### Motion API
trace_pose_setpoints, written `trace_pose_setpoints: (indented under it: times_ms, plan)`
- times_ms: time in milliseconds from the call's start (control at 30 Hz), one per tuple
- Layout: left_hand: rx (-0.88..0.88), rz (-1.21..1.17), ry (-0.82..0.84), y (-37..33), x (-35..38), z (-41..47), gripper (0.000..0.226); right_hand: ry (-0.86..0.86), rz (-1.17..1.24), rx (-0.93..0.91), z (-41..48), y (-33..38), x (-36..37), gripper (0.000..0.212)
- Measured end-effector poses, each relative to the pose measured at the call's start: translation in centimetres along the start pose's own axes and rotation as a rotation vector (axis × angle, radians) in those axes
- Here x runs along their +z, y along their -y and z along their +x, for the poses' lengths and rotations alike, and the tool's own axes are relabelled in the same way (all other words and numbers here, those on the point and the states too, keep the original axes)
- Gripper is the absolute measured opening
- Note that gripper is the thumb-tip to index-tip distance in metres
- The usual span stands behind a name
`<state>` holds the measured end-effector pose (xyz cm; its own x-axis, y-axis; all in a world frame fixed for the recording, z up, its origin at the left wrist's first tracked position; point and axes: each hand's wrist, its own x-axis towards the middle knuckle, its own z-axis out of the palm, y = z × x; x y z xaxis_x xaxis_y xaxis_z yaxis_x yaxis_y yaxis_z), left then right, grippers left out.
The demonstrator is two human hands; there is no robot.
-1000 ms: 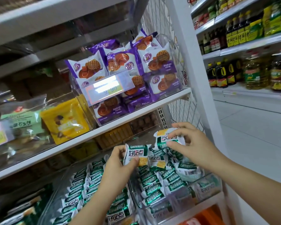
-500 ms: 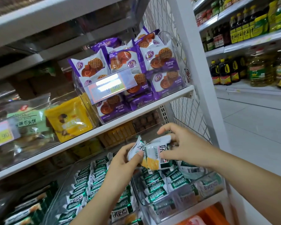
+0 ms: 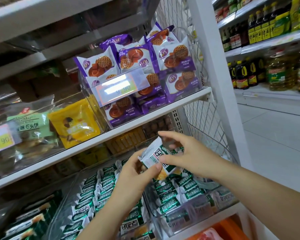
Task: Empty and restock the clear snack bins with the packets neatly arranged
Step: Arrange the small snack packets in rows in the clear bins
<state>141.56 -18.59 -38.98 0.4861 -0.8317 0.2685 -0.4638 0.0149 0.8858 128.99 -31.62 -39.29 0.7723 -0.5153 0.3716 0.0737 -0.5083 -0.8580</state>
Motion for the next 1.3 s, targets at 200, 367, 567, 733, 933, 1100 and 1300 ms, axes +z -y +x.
trace_pose_setpoints:
  times_ms: [200, 367, 567, 733, 933, 1100, 1300]
  plan:
    - [0.022, 0.115, 0.036, 1.7, -1.2, 1.0, 0.052, 0.161, 0.169, 0.162, 1.1, -1.6, 0.4, 0.065]
    - [0.095, 0.539, -0.042, 4.3, -4.1, 2.6, 0.044, 0.023, -0.084, 0.128, 3.2, -3.9, 0.8, 0.052]
    - [-0.006, 0.529, -0.017, 9.2, -5.2, 4.7, 0.023, -0.038, -0.432, 0.061, 7.3, -5.5, 2.4, 0.059]
    - [0.034, 0.462, -0.064, 11.0, -5.1, 4.8, 0.031, 0.172, -0.759, 0.165, 12.9, -8.0, 4.0, 0.06]
    - [0.05, 0.458, -0.065, 11.4, -5.2, 4.8, 0.025, 0.383, -0.814, 0.182, 16.8, -8.8, 7.2, 0.067]
    - [0.05, 0.423, -0.042, 11.3, -5.2, 4.8, 0.018, 0.206, -0.806, 0.134, 16.9, -8.2, 6.9, 0.059]
    - [0.045, 0.403, -0.058, 11.4, -5.1, 4.6, 0.018, 0.313, -0.893, 0.1, 16.8, -8.5, 8.4, 0.024]
